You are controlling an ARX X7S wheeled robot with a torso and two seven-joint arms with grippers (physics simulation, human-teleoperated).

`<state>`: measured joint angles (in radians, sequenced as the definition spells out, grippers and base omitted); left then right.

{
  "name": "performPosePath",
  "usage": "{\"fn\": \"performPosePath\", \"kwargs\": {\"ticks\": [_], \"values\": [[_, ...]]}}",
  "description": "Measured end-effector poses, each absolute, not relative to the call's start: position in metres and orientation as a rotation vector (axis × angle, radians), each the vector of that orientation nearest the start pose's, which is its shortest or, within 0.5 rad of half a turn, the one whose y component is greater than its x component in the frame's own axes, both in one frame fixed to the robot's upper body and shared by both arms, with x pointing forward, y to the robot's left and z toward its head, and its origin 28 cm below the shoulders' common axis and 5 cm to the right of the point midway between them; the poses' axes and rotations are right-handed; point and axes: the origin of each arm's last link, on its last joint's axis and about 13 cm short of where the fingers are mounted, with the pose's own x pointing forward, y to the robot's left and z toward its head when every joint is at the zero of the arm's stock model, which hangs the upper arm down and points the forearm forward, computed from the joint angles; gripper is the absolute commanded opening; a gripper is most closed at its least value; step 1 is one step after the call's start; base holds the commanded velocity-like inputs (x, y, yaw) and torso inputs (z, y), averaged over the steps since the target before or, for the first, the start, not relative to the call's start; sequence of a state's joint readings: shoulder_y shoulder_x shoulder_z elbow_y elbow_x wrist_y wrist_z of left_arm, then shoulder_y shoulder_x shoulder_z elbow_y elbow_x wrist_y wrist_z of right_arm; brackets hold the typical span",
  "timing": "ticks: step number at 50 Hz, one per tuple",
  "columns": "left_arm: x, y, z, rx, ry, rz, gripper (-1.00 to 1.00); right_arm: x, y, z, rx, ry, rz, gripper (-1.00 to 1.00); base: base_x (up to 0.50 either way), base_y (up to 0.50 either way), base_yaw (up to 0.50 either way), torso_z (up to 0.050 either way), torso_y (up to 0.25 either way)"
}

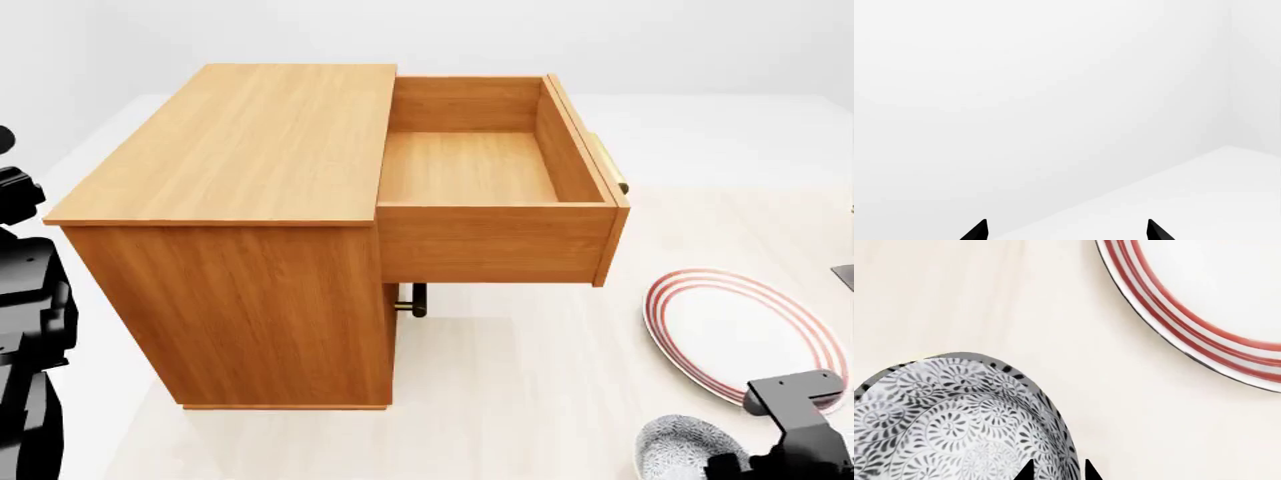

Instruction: Open the top drawer of the cabinet and put the bowl in it.

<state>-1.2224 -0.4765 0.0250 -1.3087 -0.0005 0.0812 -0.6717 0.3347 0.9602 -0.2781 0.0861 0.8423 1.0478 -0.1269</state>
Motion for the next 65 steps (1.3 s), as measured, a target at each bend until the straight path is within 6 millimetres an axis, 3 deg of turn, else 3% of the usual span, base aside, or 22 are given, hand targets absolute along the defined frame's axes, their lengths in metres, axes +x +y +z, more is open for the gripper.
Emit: {"fn": "performPosePath", "kwargs": {"ticks": [11, 27, 36, 43, 50, 65], "values": [[0.379, 0.408, 0.168, 0.184, -0.053, 1.111, 1.0, 0.201, -0.294, 0.107, -0.099, 0.913, 0.114, -1.0, 0.0, 0.0, 0.0, 0.0, 0.0], [0.378, 0.408, 0.168, 0.18, -0.053, 1.113, 1.0, 0.19, -0.302, 0.173, -0.14, 0.711, -0.008, -1.0, 0.0, 0.0, 0.0, 0.0, 0.0], [0.378, 0.408, 0.168, 0.18, -0.053, 1.112, 1.0, 0.197, -0.303, 0.208, -0.172, 0.601, -0.101, -1.0, 0.0, 0.0, 0.0, 0.0, 0.0], [0.378, 0.408, 0.167, 0.179, -0.054, 1.113, 1.0, 0.22, -0.302, 0.245, -0.195, 0.49, -0.19, -1.0, 0.0, 0.0, 0.0, 0.0, 0.0], [0.378, 0.408, 0.167, 0.18, -0.055, 1.113, 1.0, 0.256, -0.296, 0.291, -0.225, 0.374, -0.247, -1.0, 0.0, 0.0, 0.0, 0.0, 0.0], [0.378, 0.408, 0.167, 0.181, -0.058, 1.109, 1.0, 0.342, -0.257, 0.405, -0.305, 0.156, -0.284, -1.0, 0.0, 0.0, 0.0, 0.0, 0.0]]}}
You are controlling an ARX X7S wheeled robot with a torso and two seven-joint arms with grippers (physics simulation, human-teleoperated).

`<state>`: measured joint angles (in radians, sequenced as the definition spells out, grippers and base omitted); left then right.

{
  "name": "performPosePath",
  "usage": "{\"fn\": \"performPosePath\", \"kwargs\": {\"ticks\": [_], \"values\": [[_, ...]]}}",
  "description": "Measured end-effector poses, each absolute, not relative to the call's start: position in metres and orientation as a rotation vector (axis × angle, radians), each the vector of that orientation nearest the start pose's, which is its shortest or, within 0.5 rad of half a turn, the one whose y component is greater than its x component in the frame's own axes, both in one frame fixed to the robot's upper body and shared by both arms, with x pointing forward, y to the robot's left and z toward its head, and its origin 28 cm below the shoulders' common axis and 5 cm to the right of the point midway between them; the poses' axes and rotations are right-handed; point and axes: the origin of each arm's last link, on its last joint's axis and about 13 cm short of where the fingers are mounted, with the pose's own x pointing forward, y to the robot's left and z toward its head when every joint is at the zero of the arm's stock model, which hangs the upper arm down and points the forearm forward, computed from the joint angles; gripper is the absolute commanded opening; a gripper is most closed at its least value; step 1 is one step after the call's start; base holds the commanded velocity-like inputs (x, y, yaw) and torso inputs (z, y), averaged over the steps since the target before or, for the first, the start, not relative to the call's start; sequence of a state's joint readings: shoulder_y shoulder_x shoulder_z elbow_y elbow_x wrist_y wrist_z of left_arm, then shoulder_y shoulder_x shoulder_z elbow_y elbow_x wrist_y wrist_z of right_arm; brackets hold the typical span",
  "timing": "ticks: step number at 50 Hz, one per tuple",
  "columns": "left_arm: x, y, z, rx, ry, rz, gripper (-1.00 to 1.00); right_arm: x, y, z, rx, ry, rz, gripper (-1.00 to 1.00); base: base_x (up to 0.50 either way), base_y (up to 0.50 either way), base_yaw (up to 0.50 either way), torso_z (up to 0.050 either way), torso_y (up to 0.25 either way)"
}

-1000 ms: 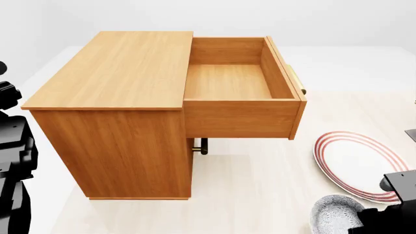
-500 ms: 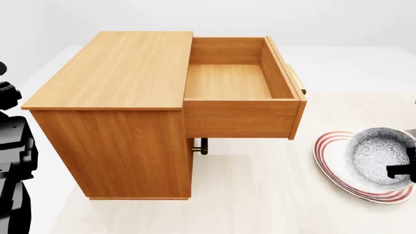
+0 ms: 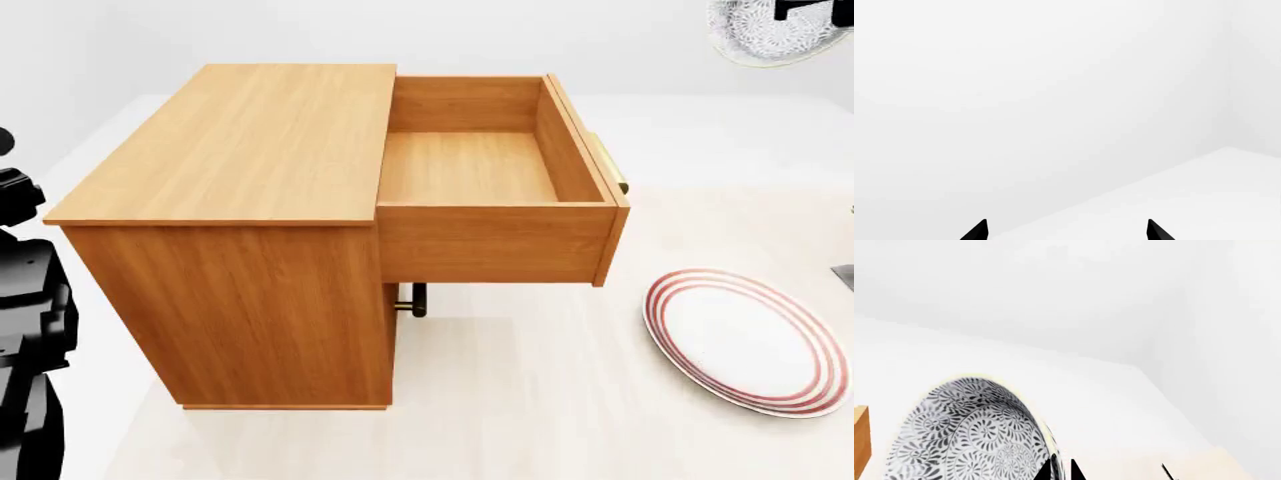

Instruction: Open the top drawer of the cabinet and put the bowl in it.

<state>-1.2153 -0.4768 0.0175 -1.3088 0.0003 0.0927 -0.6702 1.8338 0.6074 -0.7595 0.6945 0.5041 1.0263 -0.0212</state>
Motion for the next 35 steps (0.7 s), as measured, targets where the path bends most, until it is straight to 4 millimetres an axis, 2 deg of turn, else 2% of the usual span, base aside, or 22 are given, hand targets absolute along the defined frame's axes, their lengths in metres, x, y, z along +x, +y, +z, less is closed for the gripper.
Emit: {"fn": "performPosePath", "kwargs": {"ticks": [7, 14, 25, 35], "values": [[0.378, 0.408, 0.167, 0.182, -0.059, 1.108, 1.0, 0.357, -0.23, 0.446, -0.389, 0.082, -0.276, -1.0, 0.0, 0.0, 0.0, 0.0, 0.0], [0.378, 0.408, 0.166, 0.183, -0.06, 1.105, 1.0, 0.363, -0.203, 0.466, -0.476, 0.043, -0.239, -1.0, 0.0, 0.0, 0.0, 0.0, 0.0], [0.378, 0.408, 0.166, 0.183, -0.063, 1.101, 1.0, 0.372, -0.166, 0.472, -0.581, 0.039, -0.135, -1.0, 0.0, 0.0, 0.0, 0.0, 0.0], [0.378, 0.408, 0.166, 0.181, -0.065, 1.098, 1.0, 0.379, -0.147, 0.467, -0.628, 0.052, -0.066, -1.0, 0.0, 0.0, 0.0, 0.0, 0.0]]}}
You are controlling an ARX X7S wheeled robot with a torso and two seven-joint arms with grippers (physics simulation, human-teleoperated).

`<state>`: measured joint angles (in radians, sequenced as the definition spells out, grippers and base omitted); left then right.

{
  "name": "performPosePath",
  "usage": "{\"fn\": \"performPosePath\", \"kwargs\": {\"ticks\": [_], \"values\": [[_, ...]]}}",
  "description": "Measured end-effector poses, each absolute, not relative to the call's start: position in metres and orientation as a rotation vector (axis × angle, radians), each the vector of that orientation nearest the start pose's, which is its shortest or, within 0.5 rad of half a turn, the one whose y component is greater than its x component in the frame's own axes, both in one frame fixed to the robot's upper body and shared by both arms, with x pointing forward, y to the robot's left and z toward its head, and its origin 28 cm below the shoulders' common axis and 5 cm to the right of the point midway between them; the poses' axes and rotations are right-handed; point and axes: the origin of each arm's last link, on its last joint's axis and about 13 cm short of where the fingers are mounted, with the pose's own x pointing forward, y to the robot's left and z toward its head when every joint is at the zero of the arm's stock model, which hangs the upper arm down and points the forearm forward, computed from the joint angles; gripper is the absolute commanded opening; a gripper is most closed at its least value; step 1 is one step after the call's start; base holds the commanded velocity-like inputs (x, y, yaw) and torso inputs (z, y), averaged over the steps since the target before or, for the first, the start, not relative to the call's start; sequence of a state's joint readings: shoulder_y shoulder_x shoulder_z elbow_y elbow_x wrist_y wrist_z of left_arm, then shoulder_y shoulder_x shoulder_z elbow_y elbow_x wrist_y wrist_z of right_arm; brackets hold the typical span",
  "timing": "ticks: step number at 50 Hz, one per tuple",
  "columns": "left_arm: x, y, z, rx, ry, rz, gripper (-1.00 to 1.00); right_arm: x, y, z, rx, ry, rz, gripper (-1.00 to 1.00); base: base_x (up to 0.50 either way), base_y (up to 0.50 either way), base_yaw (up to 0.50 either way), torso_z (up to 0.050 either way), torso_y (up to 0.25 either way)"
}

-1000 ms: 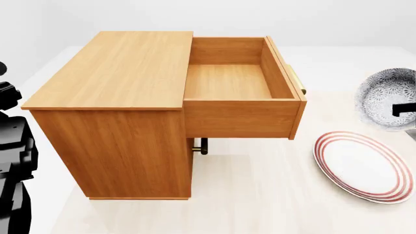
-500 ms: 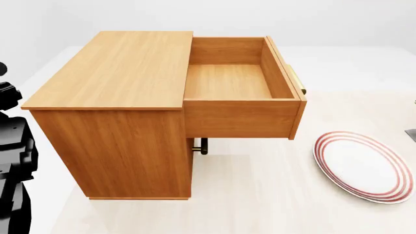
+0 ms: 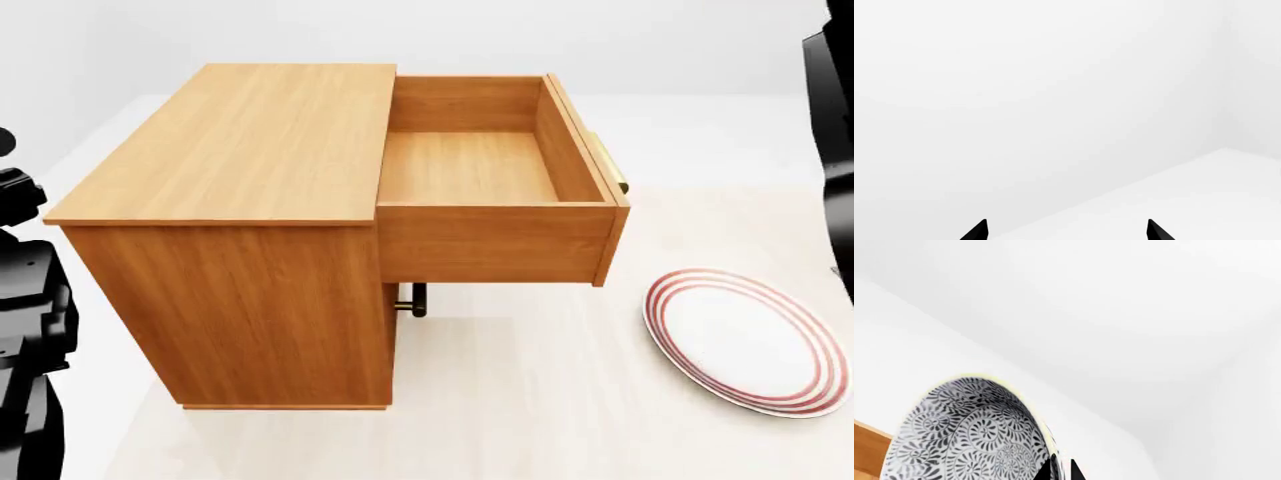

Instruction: Open the top drawer of the cabinet and put the bowl in it.

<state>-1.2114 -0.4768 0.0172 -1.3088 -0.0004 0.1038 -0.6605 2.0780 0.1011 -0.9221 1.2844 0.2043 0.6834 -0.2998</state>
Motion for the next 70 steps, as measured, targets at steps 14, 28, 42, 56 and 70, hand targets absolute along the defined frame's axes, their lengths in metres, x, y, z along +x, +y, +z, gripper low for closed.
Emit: {"fn": "performPosePath", "kwargs": {"ticks": [14, 28, 42, 56, 70], "values": [[0.378, 0.409, 0.166, 0.182, -0.068, 1.096, 1.0, 0.383, -0.137, 0.447, -0.671, 0.141, 0.035, -1.0, 0.0, 0.0, 0.0, 0.0, 0.001], [0.377, 0.409, 0.166, 0.181, -0.07, 1.095, 1.0, 0.381, -0.131, 0.425, -0.697, 0.279, 0.143, -1.0, 0.0, 0.0, 0.0, 0.0, 0.0], [0.377, 0.409, 0.166, 0.178, -0.072, 1.095, 1.0, 0.387, -0.117, 0.416, -0.704, 0.319, 0.203, -1.0, 0.0, 0.0, 0.0, 0.0, 0.001], [0.378, 0.409, 0.166, 0.174, -0.075, 1.095, 1.0, 0.4, -0.101, 0.399, -0.712, 0.364, 0.252, -1.0, 0.0, 0.0, 0.0, 0.0, 0.0], [0.377, 0.409, 0.166, 0.171, -0.082, 1.092, 1.0, 0.403, -0.092, 0.383, -0.62, 0.427, 0.314, -1.0, 0.0, 0.0, 0.0, 0.001, 0.001]]}}
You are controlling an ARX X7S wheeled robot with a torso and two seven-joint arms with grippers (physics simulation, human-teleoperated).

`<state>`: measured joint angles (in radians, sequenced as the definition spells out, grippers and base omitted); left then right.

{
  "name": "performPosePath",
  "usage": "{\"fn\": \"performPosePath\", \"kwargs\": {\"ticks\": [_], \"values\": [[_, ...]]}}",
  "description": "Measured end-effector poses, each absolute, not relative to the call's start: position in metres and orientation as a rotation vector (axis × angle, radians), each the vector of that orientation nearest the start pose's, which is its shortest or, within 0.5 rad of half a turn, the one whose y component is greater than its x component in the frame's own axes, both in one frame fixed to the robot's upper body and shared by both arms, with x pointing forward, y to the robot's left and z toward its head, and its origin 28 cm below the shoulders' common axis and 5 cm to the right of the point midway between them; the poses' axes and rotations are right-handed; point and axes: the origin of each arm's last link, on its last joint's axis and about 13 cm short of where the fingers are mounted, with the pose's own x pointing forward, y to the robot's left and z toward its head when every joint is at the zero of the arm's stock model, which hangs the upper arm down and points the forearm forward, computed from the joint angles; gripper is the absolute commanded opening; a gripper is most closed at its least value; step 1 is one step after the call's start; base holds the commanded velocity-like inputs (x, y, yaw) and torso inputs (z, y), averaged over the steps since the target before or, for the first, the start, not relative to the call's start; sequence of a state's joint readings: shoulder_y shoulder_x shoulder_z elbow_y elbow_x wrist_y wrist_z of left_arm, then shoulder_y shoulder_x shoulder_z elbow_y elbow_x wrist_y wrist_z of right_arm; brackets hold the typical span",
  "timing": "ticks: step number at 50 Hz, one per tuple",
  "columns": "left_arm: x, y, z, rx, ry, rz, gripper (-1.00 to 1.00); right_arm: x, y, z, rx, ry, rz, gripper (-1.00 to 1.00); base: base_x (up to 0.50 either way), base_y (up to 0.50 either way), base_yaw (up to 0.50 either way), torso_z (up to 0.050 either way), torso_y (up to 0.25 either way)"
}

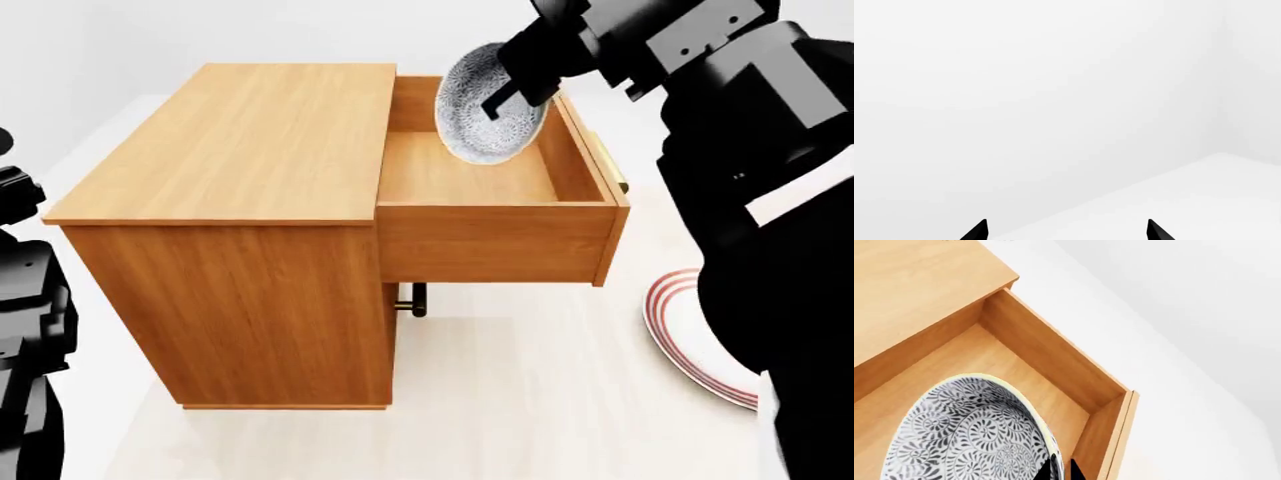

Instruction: Open the top drawer of the cabinet and put the bowl in it.

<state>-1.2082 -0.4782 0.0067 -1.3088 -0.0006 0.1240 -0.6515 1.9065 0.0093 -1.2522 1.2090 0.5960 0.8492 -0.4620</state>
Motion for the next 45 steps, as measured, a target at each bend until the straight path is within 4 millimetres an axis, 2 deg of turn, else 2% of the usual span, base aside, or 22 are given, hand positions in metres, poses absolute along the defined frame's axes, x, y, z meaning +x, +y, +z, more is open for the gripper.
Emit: {"fn": "performPosePath", "kwargs": {"ticks": [19, 45], "values": [[0.377, 0.409, 0.166, 0.169, -0.089, 1.089, 1.0, 0.403, -0.086, 0.366, -0.471, 0.491, 0.343, -1.0, 0.0, 0.0, 0.0, 0.0, 0.001], [0.377, 0.409, 0.165, 0.166, -0.099, 1.082, 1.0, 0.411, -0.082, 0.333, -0.374, 0.498, 0.369, -1.0, 0.0, 0.0, 0.0, 0.0, 0.0]]}}
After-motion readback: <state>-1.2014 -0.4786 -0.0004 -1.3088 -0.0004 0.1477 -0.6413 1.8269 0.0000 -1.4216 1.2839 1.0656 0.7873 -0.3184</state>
